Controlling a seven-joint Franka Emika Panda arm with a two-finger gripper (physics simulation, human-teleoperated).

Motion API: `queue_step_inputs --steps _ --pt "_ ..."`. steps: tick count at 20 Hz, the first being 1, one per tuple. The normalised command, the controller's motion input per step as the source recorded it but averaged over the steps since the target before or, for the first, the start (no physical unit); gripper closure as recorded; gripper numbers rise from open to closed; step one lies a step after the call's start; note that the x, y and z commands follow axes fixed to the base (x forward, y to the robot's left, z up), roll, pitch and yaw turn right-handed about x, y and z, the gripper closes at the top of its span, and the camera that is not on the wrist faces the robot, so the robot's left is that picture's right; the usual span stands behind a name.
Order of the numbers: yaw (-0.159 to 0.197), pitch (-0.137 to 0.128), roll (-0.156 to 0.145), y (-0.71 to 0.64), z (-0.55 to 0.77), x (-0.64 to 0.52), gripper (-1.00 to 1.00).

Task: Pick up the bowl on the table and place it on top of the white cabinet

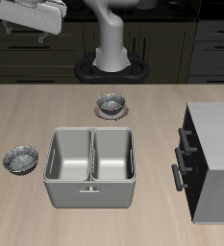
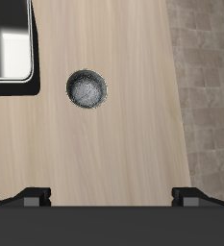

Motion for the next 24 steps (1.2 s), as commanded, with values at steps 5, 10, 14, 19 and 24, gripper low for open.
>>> queue_step_inputs --steps 5,10,14,19,24 --pt "0.005 -0.005 -0.016 -0.28 0.04 -0.05 -1.0" --pt "0.026 -0.04 0.032 0.06 0.15 0.0 -1.0" --pt "0.05 -0.023 -0.01 0.26 0.21 0.34 -1.0" --pt "0.067 -0.024 0.023 0.21 0.09 0.25 -1.0" --pt "-0.006 -0.002 -0.009 -0.05 0.07 0.29 -1.0"
